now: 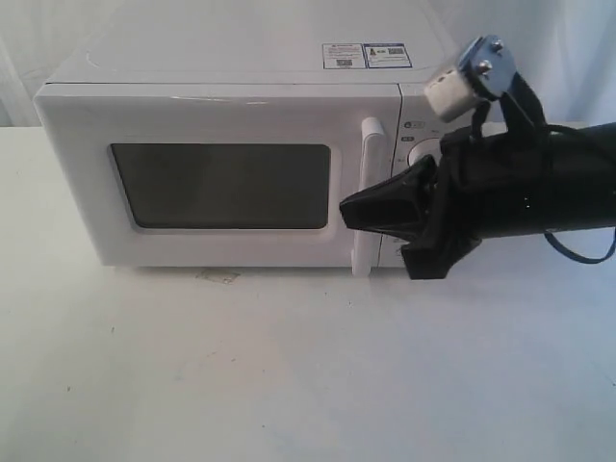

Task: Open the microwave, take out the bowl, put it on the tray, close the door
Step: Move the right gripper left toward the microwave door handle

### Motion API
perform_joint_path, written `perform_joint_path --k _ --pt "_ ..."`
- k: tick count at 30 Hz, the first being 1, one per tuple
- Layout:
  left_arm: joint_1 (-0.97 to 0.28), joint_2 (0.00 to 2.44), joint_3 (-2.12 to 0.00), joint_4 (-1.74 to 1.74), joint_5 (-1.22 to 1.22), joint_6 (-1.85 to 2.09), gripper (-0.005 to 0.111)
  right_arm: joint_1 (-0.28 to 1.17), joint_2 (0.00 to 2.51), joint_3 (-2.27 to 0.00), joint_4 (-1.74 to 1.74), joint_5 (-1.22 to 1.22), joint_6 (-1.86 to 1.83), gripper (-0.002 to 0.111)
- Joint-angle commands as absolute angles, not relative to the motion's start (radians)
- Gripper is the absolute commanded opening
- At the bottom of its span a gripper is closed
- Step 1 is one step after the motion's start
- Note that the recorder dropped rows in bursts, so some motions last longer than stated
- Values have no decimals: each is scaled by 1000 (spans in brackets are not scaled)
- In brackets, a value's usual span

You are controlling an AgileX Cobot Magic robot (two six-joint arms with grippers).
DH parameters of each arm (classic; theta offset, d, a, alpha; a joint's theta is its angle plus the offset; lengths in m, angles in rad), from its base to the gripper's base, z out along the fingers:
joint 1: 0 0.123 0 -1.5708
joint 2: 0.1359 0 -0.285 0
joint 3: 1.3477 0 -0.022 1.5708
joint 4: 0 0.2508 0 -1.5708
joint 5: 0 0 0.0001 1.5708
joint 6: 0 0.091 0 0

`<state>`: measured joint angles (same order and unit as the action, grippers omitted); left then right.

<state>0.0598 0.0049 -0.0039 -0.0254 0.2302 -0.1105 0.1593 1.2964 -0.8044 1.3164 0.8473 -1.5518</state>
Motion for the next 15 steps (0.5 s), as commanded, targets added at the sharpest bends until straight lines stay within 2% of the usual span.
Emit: perform_joint_path --k 1,4,7,15 --pt "57 0 0 -30 232 -108 0 27 1370 -809 1408 1062 -1805 0" --pt "57 0 0 -30 232 -108 0 -48 1427 -809 1443 1169 -1963 0" --pt "57 0 0 -30 232 -108 0 -85 1468 -809 1459 1134 -2049 0" --pt "57 0 0 -30 232 -108 0 -93 1579 -821 1628 1139 -2145 1"
